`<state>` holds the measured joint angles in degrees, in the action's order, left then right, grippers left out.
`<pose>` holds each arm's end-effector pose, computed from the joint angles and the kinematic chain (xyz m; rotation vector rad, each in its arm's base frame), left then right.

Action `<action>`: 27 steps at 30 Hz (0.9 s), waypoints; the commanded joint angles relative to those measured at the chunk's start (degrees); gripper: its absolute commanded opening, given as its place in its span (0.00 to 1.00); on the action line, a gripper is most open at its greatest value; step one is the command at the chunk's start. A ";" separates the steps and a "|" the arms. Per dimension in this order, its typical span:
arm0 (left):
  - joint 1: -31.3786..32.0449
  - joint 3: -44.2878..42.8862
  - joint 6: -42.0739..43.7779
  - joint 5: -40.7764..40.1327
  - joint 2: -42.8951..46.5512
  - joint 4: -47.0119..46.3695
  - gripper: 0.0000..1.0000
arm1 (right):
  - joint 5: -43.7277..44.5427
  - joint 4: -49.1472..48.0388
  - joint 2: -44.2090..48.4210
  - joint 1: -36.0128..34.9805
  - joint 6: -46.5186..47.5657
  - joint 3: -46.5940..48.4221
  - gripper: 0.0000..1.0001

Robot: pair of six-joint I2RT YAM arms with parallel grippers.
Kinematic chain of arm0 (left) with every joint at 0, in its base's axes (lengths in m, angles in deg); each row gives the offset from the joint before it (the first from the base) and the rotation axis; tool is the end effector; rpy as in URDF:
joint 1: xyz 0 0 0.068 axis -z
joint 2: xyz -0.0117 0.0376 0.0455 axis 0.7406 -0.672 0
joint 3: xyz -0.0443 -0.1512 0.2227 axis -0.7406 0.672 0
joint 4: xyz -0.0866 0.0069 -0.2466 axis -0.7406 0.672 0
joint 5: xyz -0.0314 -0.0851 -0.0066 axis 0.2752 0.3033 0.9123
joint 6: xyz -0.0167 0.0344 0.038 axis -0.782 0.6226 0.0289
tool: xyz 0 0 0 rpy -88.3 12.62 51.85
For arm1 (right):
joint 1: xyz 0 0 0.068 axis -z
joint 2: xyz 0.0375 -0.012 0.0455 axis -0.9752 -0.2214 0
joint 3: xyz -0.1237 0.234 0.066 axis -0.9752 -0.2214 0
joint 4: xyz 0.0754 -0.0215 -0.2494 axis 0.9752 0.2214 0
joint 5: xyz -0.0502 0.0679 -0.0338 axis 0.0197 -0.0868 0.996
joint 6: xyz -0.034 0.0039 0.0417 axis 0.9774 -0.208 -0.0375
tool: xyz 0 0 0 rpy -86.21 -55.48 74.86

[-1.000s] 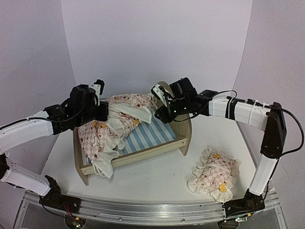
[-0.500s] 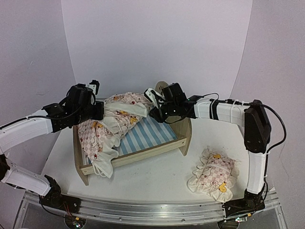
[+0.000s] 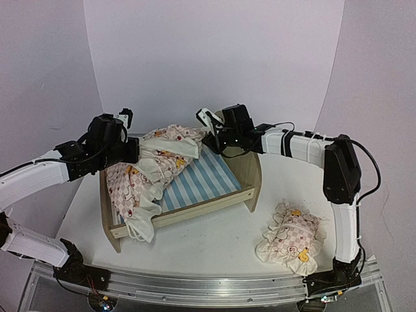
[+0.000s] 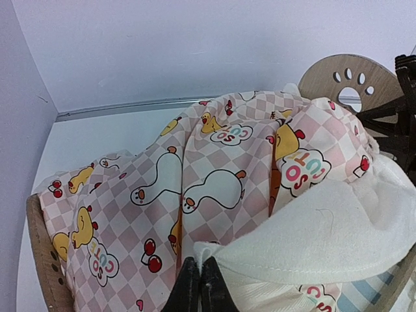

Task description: Set up the pet bed

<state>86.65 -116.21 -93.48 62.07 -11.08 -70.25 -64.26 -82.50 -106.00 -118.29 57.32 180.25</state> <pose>0.2184 -0.1576 0.3210 0.1705 2.0233 -0.1597 0.3777 0.3285 0.2575 -1.0180 1.8066 0.2302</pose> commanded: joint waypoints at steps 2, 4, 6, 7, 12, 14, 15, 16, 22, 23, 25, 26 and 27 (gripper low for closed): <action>-0.55 -0.94 0.26 0.39 2.28 -0.27 0.00 | -3.53 -3.49 -2.86 0.63 1.72 5.16 0.42; -0.57 -0.98 0.17 0.76 2.33 -0.31 0.00 | -5.45 -3.57 -3.69 0.63 3.21 6.21 0.42; -0.53 -1.00 0.05 1.14 2.29 -0.27 0.00 | -5.79 -3.58 -4.85 0.61 4.62 7.70 0.37; -0.54 -1.02 0.04 1.30 2.25 -0.33 0.00 | -5.52 -3.51 -5.35 0.64 4.97 8.48 0.30; -0.51 -0.98 -0.19 2.32 1.40 -0.30 0.00 | -6.83 -2.54 -3.21 0.56 4.81 7.90 0.02; -0.45 -0.97 -0.34 2.58 1.00 -0.44 0.00 | -6.57 -1.98 -1.34 0.55 3.90 6.46 0.00; -0.50 -1.02 -0.37 2.91 0.89 -0.49 0.00 | -6.51 -0.19 -0.30 0.56 3.27 6.40 0.00; -0.55 -1.14 -0.27 3.34 0.80 -0.59 0.00 | -6.09 1.69 0.88 0.52 2.21 6.31 0.00; -0.51 -1.55 0.96 10.18 -0.32 -2.78 0.00 | -5.74 11.74 8.90 0.40 -6.21 3.27 0.00; -0.50 -1.53 1.16 11.27 -0.55 -3.12 0.00 | -5.60 13.49 9.51 0.39 -7.54 3.46 0.00; -0.53 -1.63 1.27 12.85 -1.05 -3.63 0.00 | -4.68 19.13 9.82 0.27 -10.31 5.59 0.00; -0.53 -1.72 1.27 13.65 -1.28 -3.85 0.00 | -4.51 22.72 9.79 0.22 -11.85 6.71 0.00; -0.51 -1.76 1.44 14.59 -1.54 -4.24 0.00 | -4.63 25.87 9.64 0.21 -13.40 8.07 0.00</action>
<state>86.44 -116.21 -93.26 71.89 -11.93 -70.92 -69.99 -68.62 -100.05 -118.13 51.90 183.68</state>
